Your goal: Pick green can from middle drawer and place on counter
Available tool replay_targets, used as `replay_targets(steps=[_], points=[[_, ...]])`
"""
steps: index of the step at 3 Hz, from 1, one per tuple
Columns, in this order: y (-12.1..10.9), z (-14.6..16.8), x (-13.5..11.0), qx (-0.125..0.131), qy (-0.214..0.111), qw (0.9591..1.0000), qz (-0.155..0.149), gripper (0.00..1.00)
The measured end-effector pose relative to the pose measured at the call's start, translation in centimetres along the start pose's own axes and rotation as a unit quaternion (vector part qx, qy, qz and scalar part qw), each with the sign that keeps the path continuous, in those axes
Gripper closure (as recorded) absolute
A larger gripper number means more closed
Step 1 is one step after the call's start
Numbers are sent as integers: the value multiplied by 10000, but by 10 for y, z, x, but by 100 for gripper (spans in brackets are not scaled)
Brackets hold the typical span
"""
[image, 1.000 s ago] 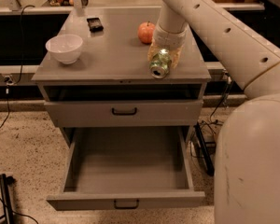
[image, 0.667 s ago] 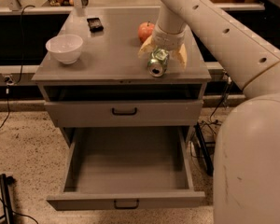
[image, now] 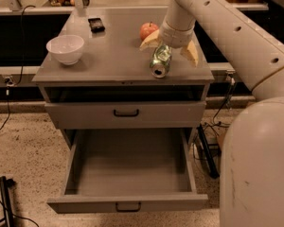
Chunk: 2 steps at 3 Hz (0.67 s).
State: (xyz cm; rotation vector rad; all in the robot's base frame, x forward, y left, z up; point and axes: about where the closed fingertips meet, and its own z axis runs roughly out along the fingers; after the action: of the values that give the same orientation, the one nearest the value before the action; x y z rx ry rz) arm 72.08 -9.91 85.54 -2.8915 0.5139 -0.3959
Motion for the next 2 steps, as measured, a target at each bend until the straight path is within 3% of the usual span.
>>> replay_targets(steps=[1,2], points=[[7,-19,8,322,-73,9993,169,0],[7,-37,13,964,-271,9937,500,0]])
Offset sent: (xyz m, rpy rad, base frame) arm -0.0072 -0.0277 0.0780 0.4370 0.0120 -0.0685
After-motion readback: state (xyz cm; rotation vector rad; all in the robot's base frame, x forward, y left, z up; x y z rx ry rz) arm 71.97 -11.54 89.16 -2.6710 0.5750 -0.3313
